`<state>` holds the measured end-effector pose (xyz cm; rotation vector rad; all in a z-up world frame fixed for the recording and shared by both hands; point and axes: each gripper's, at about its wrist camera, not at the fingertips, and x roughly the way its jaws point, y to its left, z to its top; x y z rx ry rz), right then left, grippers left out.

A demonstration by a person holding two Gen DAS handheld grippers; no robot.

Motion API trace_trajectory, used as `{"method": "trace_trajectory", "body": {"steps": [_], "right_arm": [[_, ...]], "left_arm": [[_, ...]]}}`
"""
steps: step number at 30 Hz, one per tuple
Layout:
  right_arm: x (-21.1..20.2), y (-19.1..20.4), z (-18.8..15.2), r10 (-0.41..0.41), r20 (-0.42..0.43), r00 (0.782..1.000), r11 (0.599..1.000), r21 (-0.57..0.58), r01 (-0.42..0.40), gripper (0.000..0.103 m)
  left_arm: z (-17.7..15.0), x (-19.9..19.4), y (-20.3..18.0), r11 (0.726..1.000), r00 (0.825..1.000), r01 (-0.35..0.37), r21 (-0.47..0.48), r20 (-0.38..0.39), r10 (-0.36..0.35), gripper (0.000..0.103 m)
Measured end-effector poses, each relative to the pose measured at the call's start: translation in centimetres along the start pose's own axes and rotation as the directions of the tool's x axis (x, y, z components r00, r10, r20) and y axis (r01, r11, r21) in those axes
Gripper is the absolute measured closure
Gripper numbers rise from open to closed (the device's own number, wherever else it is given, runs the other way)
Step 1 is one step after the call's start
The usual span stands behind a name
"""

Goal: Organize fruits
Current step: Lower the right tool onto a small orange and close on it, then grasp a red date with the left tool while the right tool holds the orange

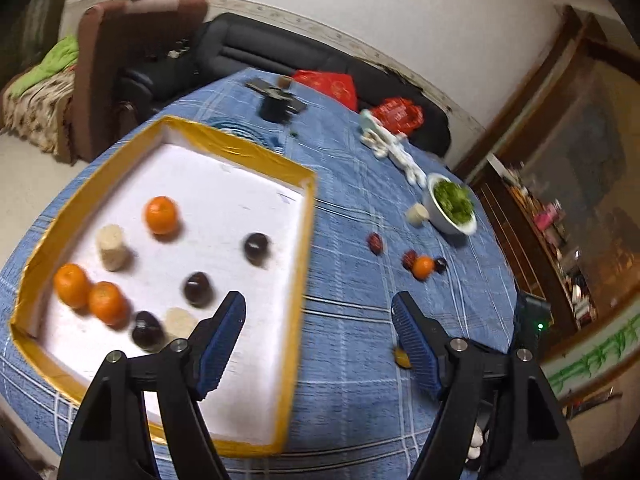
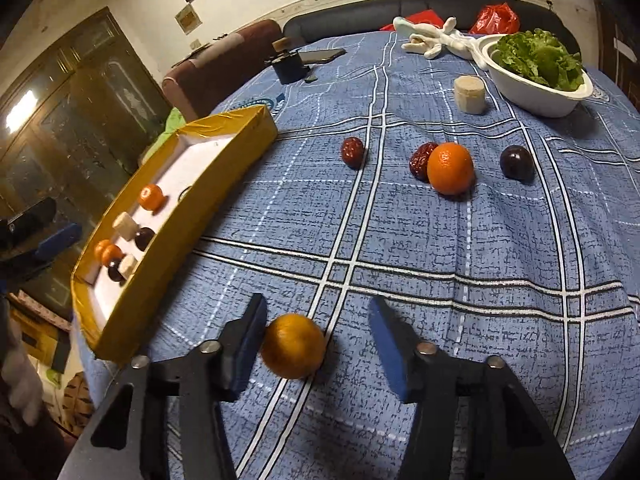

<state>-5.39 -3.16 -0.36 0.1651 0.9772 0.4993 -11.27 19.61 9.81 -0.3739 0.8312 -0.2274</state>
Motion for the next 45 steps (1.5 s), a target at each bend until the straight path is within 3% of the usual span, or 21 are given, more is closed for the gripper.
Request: {"method": "trace_trajectory", "body": {"steps": [3,5,8,13,17,24,40,43,45], "right_arm": [[0.0,1.4,-0.7,-0.006,-0.026,1.0,0.998,-0.069,0.004,0.051],[0.3,2.2,-1.2,-0.009,-0.031,0.999,0.994,-0.11,0.006,0.064],[0.3,2.7,-0.8,0.059,-0.073,0.996,0.989,-0.129,-0.068,0.067],[-1.2,2.1,1.5,0.02,0.03,0.999,0.984,-0.177,-0.015,0.067],[-1.6,0.0,1.8,0.017,0.08,0.997,0.992,-0.123,-0.007,0.067],[-1.6,-2.0,1.5,0.005,0.093,0.996,0.999,-0.052,-0.001,0.067],[-2.1,-4.5,1.7,-0.022,0.117,0.993,0.999,0.046,0.017,0.067],[-2.6,-4.9,1.7,-0.026,0.132,0.991,0.998,0.062,0.018,0.067],[-3.2,-5.1,1.9,-0.032,0.149,0.988,0.997,0.074,0.021,0.067]], "left_arm": [[0.1,0.1,-1.6,0.999,1.0,-0.014,0.051,0.003,0.014,0.027],[0.2,0.6,-2.0,0.998,1.0,-0.027,0.057,-0.001,0.027,0.027],[0.3,1.2,-2.4,0.998,0.999,-0.045,0.049,-0.017,0.046,0.027],[0.3,0.9,-3.5,0.994,0.996,-0.085,0.064,0.01,0.085,0.027],[-0.1,1.8,-4.0,0.991,0.993,-0.114,0.065,-0.015,0.115,0.027],[-0.4,3.0,-5.6,0.996,0.994,-0.075,0.037,-0.073,0.078,0.027],[0.6,1.5,-6.2,0.991,0.991,-0.121,0.052,-0.045,0.124,0.027],[1.0,3.1,-6.5,0.99,0.986,-0.131,0.06,-0.096,0.136,0.026],[1.5,4.5,-6.5,0.995,0.985,-0.089,0.039,-0.142,0.094,0.027]]}}
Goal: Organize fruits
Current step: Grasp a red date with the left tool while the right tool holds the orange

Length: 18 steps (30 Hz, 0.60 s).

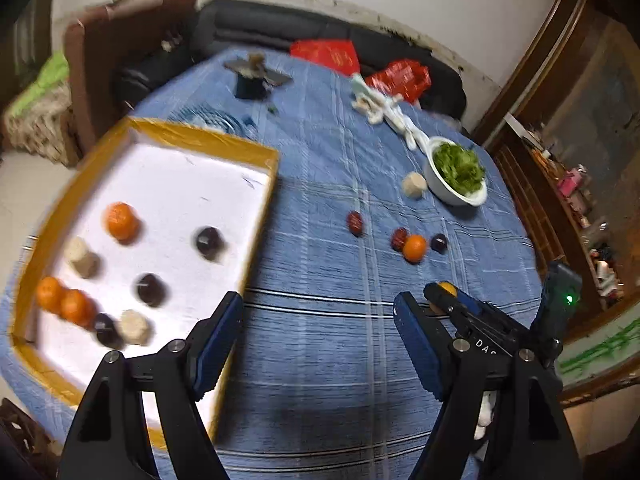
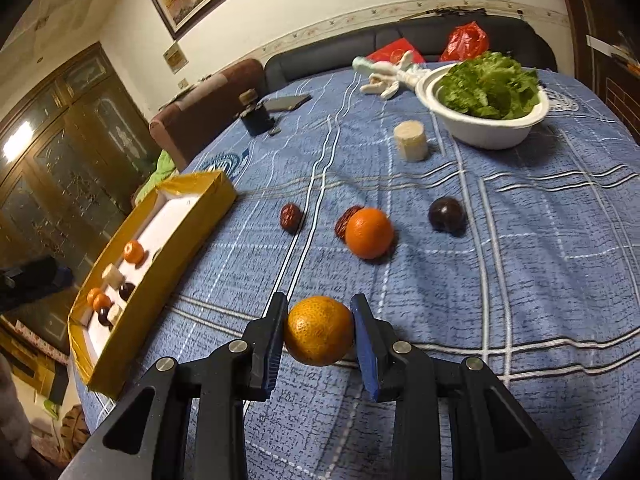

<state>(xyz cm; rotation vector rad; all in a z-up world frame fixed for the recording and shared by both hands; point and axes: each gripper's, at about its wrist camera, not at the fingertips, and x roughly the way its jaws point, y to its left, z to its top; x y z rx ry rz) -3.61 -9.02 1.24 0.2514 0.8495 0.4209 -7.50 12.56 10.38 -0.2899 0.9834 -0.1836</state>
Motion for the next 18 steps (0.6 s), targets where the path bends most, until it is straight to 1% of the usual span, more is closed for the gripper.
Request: {"method": "trace_trajectory", "body": {"steps": [2,3,6,7,8,9,10,11,13,18], "right_arm": [[-0.8,-0.3,0.3,-0.003,0.028,1.0,1.0,0.016,0.003,0.067],[-1.1,-0.4,0.5,-0.002,0.042,0.999,1.0,0.022,0.001,0.067],[-1.6,-0.9,0.6,-0.027,0.066,0.997,0.999,0.037,0.024,0.067],[-1.6,-1.0,0.7,-0.031,0.064,0.997,0.999,0.042,0.028,0.067],[-1.4,-1.3,0.7,-0.035,0.057,0.998,0.998,0.054,0.032,0.067],[-1.3,-1.5,0.7,-0.035,0.051,0.998,0.997,0.063,0.032,0.067],[-1.1,-1.7,0.8,-0.031,0.042,0.999,0.997,0.075,0.028,0.067],[-0.9,-1.9,0.8,-0.023,0.034,0.999,0.996,0.085,0.02,0.067],[-0.7,-2.2,0.9,-0.019,0.03,0.999,0.996,0.093,0.016,0.067],[-0.2,-2.3,0.9,-0.015,0.015,1.0,0.995,0.095,0.013,0.067]], "left_arm": [[1.3,1.6,-0.2,0.999,0.999,0.045,-0.023,-0.021,-0.046,0.027],[2.0,2.3,-0.2,0.998,0.998,0.056,-0.029,-0.021,-0.056,0.027],[4.1,6.1,-0.4,0.997,0.998,0.057,-0.046,-0.036,-0.059,0.027],[4.5,7.3,-0.4,0.997,0.997,0.055,-0.051,-0.045,-0.058,0.031],[5.0,9.1,-0.4,0.997,0.996,0.054,-0.058,-0.067,-0.058,0.037],[5.4,10.7,-0.4,0.997,0.994,0.048,-0.059,-0.092,-0.054,0.041],[5.6,11.9,-0.6,0.998,0.993,0.042,-0.054,-0.11,-0.048,0.048],[5.8,13.4,-1.0,0.999,0.99,0.032,-0.036,-0.133,-0.037,0.05],[6.0,15.2,-1.8,1.0,0.989,0.014,0.002,-0.146,-0.013,0.051],[6.2,17.6,-4.2,0.996,0.992,0.015,0.093,-0.124,-0.003,0.052]]}}
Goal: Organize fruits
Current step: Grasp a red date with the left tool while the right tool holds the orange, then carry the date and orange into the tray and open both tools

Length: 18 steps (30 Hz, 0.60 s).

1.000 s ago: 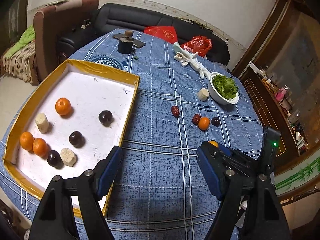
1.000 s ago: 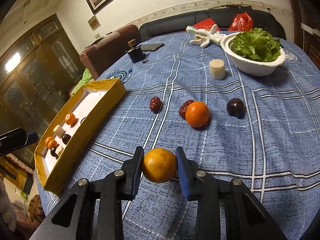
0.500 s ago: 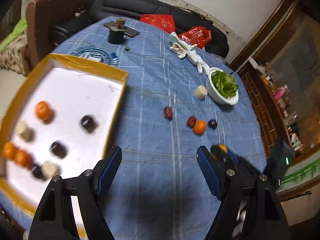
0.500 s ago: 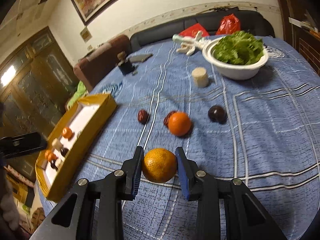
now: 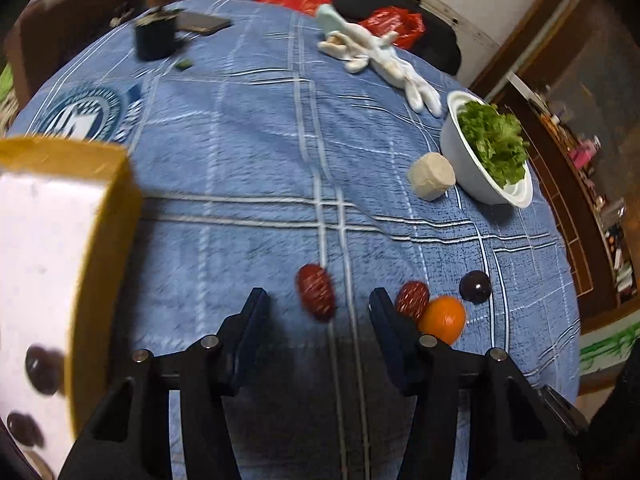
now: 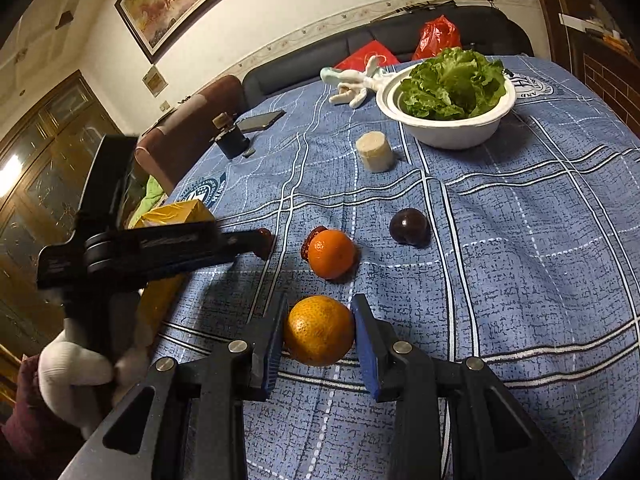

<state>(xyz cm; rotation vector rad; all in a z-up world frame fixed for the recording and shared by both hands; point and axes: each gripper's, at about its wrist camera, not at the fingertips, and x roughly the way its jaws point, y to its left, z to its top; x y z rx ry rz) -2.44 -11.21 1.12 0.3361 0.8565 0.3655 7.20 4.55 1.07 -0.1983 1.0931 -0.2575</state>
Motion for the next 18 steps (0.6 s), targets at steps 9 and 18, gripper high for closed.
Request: {"method": "trace_trajectory", "body": {"steps": [9,18], "right_arm": [[0.6,0.5,-0.3,-0.006,-0.012,1.0,1.0,-0.023,0.005,0.067],[-0.1,1.5,-1.0,-0.041,0.029,0.999,0.996,-0.079,0.043,0.067]], "left_arm": [[-1.5,-2.4,-0.1,0.999,0.998,-0.028,0.046,0.054,0.026,0.084],[-6.0,-14.4,8.3,0.987,0.968,0.031,-0.157,0.25,0.009,0.083]]}}
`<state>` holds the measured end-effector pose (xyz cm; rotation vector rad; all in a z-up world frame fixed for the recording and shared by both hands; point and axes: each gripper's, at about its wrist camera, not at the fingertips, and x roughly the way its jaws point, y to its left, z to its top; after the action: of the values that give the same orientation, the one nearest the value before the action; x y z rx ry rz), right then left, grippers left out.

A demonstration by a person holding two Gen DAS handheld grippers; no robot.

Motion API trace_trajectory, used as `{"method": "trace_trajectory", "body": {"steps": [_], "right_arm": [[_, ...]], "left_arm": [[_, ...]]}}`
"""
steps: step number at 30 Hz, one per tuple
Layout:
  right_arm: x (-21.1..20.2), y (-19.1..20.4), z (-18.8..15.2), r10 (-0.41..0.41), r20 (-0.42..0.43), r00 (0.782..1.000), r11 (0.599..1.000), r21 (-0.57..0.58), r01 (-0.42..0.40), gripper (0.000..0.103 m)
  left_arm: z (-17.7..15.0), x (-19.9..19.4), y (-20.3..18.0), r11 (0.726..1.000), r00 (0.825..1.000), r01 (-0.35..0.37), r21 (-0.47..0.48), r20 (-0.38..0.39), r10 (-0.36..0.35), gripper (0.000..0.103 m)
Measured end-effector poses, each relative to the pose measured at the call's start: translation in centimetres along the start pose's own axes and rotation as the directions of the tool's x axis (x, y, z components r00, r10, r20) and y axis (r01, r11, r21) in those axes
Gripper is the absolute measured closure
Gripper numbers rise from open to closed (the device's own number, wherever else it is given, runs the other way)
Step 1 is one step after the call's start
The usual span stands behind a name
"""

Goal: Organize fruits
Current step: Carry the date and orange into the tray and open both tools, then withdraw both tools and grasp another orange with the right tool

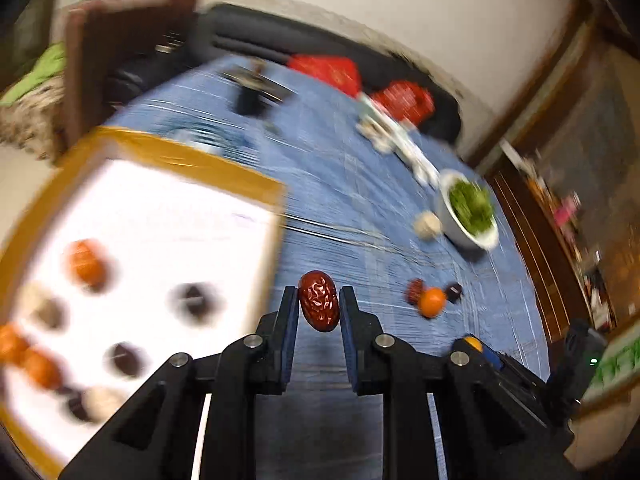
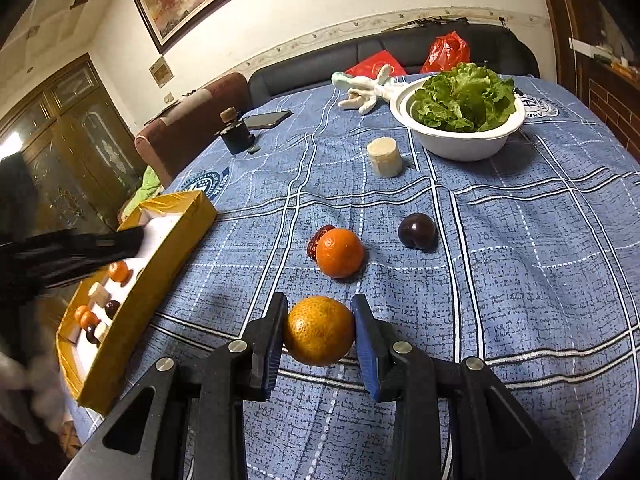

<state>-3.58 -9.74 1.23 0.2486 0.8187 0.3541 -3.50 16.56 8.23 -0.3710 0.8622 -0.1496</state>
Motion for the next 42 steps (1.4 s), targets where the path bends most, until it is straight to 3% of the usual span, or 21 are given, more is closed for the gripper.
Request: {"method": "trace_trajectory", "body": {"steps": [4,6,8,10,16,18,20,24,25,27,31,34,38,42], "right_arm": [[0.4,1.5,-0.6,-0.108,0.013,0.994,0.992,-0.072,0.108,0.067],[0.4,2.9,-0.7,-0.114,0.005,0.993,0.988,-0.101,0.114,0.067],[0.2,4.7,-0.8,-0.072,-0.007,0.997,0.991,-0.111,0.071,0.067],[0.1,7.7,-0.8,0.018,-0.03,0.999,0.991,-0.132,-0.022,0.067],[0.9,17.0,-0.4,0.178,-0.097,0.979,0.951,-0.24,-0.196,0.066],[1.8,19.7,-0.5,0.186,-0.121,0.975,0.934,-0.286,-0.213,0.066],[2.8,21.9,-1.0,0.191,-0.153,0.97,0.92,-0.316,-0.231,0.066],[5.5,24.5,-1.9,0.19,-0.213,0.958,0.905,-0.339,-0.255,0.065],[6.1,24.8,-2.0,0.19,-0.226,0.956,0.905,-0.336,-0.259,0.059],[6.9,25.0,-2.1,0.197,-0.24,0.951,0.91,-0.316,-0.268,0.04],[6.5,24.8,-1.9,0.201,-0.217,0.955,0.913,-0.311,-0.262,0.038],[4.9,23.9,-1.0,0.194,-0.169,0.966,0.923,-0.302,-0.238,0.038],[1.7,18.5,0.8,0.155,-0.091,0.984,0.957,-0.234,-0.172,0.038],[-0.7,9.3,3.0,0.056,-0.051,0.997,0.996,-0.067,-0.06,0.037]], "left_arm": [[-0.9,-3.9,4.9,0.986,0.983,-0.159,-0.05,0.083,0.163,0.083],[-1.1,-4.4,7.3,0.978,0.978,-0.191,-0.079,0.071,0.197,0.083],[-1.2,-4.4,9.3,0.976,0.981,-0.179,-0.126,0.054,0.187,0.083],[-1.3,-4.2,10.8,0.971,0.981,-0.18,-0.158,0.043,0.189,0.083],[-1.9,-3.9,13.0,0.969,0.988,-0.144,-0.2,0.033,0.154,0.083],[-1.8,-4.4,13.8,0.968,0.988,-0.139,-0.206,0.034,0.149,0.076],[-1.8,-5.0,14.4,0.966,0.99,-0.12,-0.23,0.043,0.134,0.053],[-1.9,-6.7,15.3,0.957,0.99,-0.09,-0.275,0.077,0.116,0.037],[-2.0,-7.4,15.7,0.952,0.99,-0.078,-0.297,0.092,0.11,0.03],[-2.2,-8.1,16.0,0.942,0.987,-0.069,-0.327,0.115,0.112,0.023],[-2.2,-8.6,15.2,0.94,0.988,-0.041,-0.338,0.126,0.089,0.02],[-2.3,-8.8,13.1,0.958,0.99,-0.01,-0.287,0.129,0.049,0.02],[-2.9,-8.4,9.4,0.979,0.993,0.058,-0.198,0.11,-0.036,0.02],[-3.4,-7.3,6.7,0.982,0.992,0.107,-0.155,0.078,-0.095,0.02]]}}
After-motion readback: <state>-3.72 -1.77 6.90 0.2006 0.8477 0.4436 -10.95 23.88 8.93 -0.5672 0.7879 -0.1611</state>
